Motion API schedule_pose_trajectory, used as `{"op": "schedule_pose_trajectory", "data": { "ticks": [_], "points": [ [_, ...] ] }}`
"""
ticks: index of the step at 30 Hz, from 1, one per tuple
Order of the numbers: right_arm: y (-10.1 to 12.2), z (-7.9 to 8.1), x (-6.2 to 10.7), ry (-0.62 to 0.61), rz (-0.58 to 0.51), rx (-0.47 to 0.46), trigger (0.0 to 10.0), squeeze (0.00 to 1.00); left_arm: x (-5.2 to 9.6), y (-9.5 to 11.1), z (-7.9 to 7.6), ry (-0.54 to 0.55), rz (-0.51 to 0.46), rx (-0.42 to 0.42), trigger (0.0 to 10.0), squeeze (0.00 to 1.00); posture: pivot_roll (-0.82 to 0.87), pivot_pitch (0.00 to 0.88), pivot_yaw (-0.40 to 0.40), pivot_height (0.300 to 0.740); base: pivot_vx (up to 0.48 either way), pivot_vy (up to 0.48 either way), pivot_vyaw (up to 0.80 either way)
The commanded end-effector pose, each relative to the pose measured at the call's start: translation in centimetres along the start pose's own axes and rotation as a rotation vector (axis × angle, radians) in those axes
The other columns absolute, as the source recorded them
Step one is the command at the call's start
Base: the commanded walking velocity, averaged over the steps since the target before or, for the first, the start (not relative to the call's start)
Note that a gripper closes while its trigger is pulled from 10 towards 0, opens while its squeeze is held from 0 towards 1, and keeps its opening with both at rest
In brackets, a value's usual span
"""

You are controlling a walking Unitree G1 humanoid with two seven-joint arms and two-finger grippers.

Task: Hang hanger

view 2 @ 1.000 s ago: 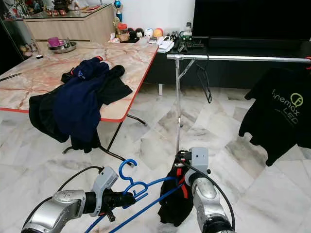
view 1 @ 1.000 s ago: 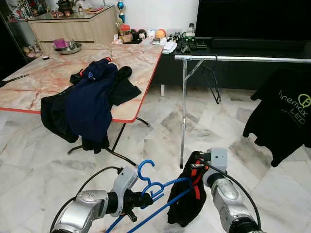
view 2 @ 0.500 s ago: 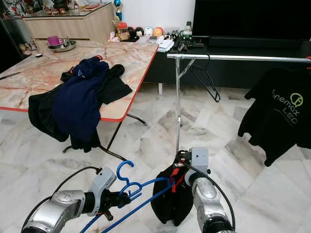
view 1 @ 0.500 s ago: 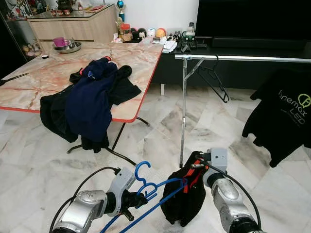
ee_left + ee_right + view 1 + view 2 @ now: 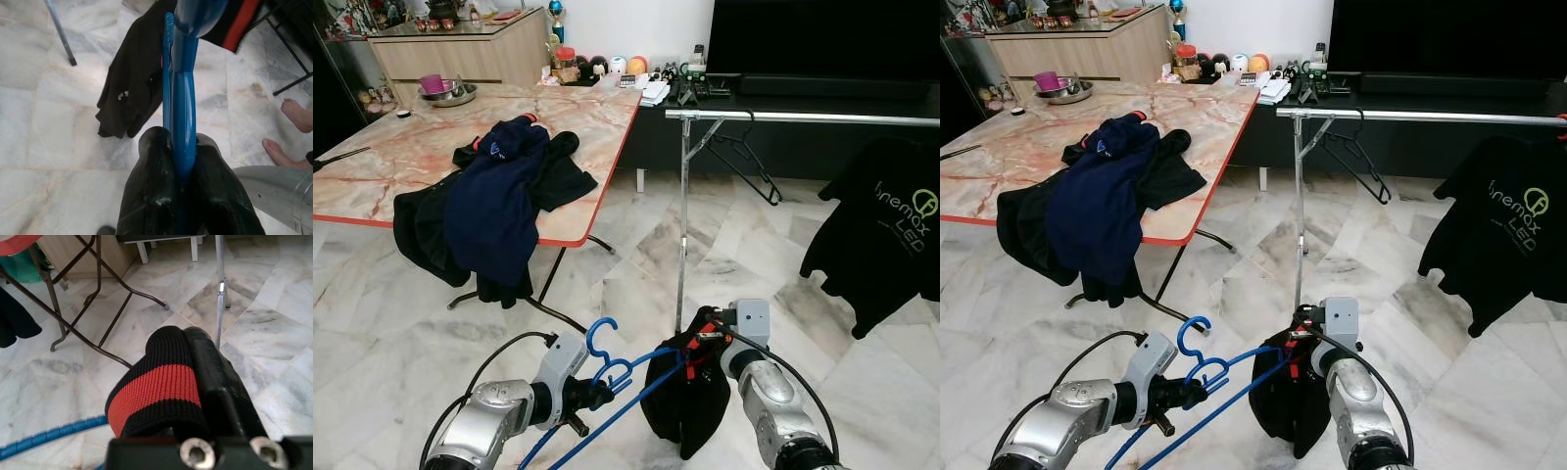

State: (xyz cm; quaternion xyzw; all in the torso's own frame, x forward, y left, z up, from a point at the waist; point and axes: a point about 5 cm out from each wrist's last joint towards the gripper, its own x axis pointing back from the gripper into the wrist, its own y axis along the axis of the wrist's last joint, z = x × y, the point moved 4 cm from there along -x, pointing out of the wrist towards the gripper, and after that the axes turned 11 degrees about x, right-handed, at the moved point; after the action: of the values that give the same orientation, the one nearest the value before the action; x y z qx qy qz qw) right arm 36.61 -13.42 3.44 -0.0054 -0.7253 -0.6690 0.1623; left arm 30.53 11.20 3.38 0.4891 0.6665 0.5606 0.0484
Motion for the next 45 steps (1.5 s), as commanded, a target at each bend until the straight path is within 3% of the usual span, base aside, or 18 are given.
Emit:
{"op": "schedule_pose_trajectory", "data": {
  "ticks": [1, 7, 14, 22, 26, 32, 45],
  "points": [
    [-0.1, 0.1, 0.1, 0.010, -0.002, -0.001, 10.0, 0.00, 0.3, 0.8, 0.3, 0.006, -0.021, -0.016, 10.0, 0.00, 0.12, 0.049, 0.012, 0.740, 0.000, 0.000, 0.00],
    [-0.2, -0.1, 0.2, 0.008, 0.002, 0.001, 10.0, 0.00, 0.4, 0.5, 0.6, 0.027, -0.022, -0.015, 10.0, 0.00, 0.12, 0.051, 0.010, 0.740, 0.000, 0.000, 0.00],
    [-0.9, 1.2, 0.2, 0.088, 0.041, 0.019, 10.0, 0.00, 0.1, 1.8, -1.2, -0.088, -0.093, 0.041, 10.0, 0.00, 0.12, 0.050, 0.009, 0.740, 0.000, 0.000, 0.00],
    [-1.0, 1.3, 0.3, 0.096, 0.049, 0.014, 10.0, 0.00, 0.0, 2.4, -1.6, -0.110, -0.121, 0.055, 10.0, 0.00, 0.12, 0.053, 0.007, 0.740, 0.000, 0.000, 0.00],
    [0.7, 1.5, 0.1, 0.140, -0.032, -0.040, 10.0, 0.00, -0.1, 2.4, -2.4, -0.155, -0.126, 0.081, 10.0, 0.00, 0.11, 0.055, 0.007, 0.740, 0.000, 0.000, 0.00],
    [2.6, 0.6, 0.0, 0.159, -0.103, -0.007, 10.0, 0.00, 0.3, 2.1, -3.1, -0.210, -0.110, 0.095, 10.0, 0.00, 0.11, 0.055, 0.005, 0.740, 0.000, 0.000, 0.00],
    [3.1, 1.3, 0.2, 0.254, -0.117, -0.010, 10.0, 0.00, 0.4, 2.3, -3.8, -0.248, -0.122, 0.118, 10.0, 0.00, 0.10, 0.049, 0.005, 0.740, 0.000, 0.000, 0.00]
  ]
}}
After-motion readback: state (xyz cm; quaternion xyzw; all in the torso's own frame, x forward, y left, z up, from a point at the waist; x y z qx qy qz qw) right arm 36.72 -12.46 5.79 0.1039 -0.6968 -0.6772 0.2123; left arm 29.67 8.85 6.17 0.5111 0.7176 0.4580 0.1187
